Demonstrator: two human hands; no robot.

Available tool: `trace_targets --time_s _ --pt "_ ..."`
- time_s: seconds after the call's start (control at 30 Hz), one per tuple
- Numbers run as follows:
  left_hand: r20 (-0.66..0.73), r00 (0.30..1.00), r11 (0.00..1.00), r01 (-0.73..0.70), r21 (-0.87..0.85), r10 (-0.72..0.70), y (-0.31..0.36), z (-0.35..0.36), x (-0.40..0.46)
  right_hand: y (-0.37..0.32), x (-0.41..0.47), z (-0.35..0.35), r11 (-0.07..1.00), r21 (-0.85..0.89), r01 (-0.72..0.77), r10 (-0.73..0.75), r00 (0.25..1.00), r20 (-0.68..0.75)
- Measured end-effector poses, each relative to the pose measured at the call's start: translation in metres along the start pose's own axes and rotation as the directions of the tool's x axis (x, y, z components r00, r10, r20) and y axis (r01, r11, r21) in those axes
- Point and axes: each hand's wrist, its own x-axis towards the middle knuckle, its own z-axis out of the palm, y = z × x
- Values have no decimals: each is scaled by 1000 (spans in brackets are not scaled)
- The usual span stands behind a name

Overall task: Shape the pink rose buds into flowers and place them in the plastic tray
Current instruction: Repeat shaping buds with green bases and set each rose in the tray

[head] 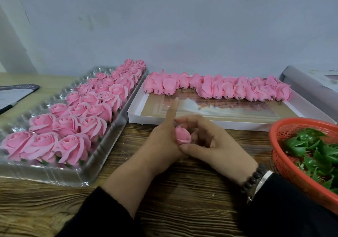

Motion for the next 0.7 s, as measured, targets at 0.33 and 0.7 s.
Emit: trace_targets --time_s 0.33,0.7 --pt "99 995 998 -24 53 18 -3 2 0 0 1 -3 994 106 -4 1 1000 20" --pt "83 993 990 71 118 -81 14 -6 -9 9 0 -2 959 279 -53 91 988 -124"
